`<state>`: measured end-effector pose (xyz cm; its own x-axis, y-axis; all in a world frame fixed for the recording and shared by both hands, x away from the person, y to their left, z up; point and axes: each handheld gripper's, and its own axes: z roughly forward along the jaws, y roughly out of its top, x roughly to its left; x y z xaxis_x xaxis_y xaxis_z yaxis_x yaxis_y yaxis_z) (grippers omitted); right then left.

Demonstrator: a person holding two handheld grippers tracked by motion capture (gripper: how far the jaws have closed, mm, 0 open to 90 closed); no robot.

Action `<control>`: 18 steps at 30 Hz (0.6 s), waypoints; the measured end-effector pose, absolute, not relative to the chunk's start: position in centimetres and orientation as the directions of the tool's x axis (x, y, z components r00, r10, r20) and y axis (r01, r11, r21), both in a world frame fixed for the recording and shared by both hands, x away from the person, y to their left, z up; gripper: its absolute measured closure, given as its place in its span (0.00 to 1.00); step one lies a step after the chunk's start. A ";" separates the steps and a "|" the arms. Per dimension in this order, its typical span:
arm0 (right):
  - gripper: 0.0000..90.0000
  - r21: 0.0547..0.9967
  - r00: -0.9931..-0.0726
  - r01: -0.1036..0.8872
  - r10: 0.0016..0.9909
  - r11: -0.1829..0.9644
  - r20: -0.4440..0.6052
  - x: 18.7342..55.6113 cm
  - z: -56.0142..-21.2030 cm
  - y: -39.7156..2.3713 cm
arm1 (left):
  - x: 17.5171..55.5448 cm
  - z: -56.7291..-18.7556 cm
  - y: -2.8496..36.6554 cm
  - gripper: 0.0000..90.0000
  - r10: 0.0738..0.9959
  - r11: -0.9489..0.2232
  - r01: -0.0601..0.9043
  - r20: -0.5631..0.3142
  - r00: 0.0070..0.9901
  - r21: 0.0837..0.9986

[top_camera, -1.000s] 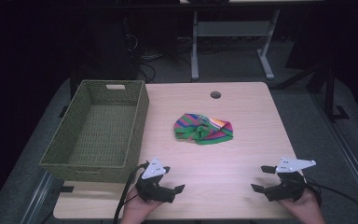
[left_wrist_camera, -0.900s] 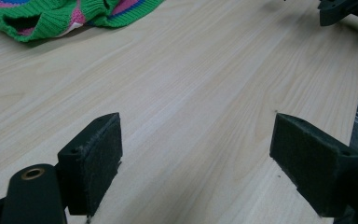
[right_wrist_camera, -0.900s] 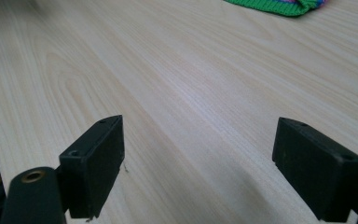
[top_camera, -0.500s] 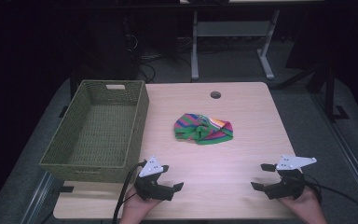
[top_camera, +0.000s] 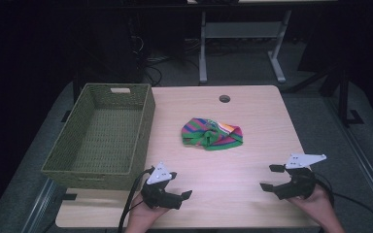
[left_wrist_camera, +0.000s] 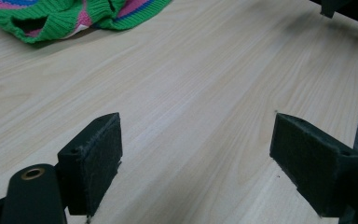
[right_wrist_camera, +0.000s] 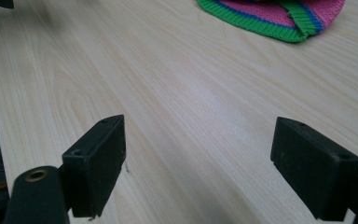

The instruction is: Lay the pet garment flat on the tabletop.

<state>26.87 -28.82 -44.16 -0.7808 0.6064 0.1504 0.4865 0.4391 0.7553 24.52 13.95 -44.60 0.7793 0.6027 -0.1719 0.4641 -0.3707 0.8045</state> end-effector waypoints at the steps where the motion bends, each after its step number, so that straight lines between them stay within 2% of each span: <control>1: 0.20 0.757 -0.784 0.482 0.603 0.440 0.149 27.0 -44.0 -28.7 | 24.6 -44.6 14.0 0.18 0.602 -0.369 0.466 -0.175 0.779 0.804; 18: 0.22 0.744 -0.826 0.465 0.537 0.480 0.169 29.2 -42.0 -27.0 | 24.3 -44.3 14.2 0.18 0.602 -0.359 0.442 -0.159 0.783 0.822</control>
<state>29.17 -26.98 -42.02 -0.8262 0.5375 0.1689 0.4645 0.4802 0.7441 24.28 14.18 -44.32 0.7828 0.6018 -0.1587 0.4423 -0.3586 0.8220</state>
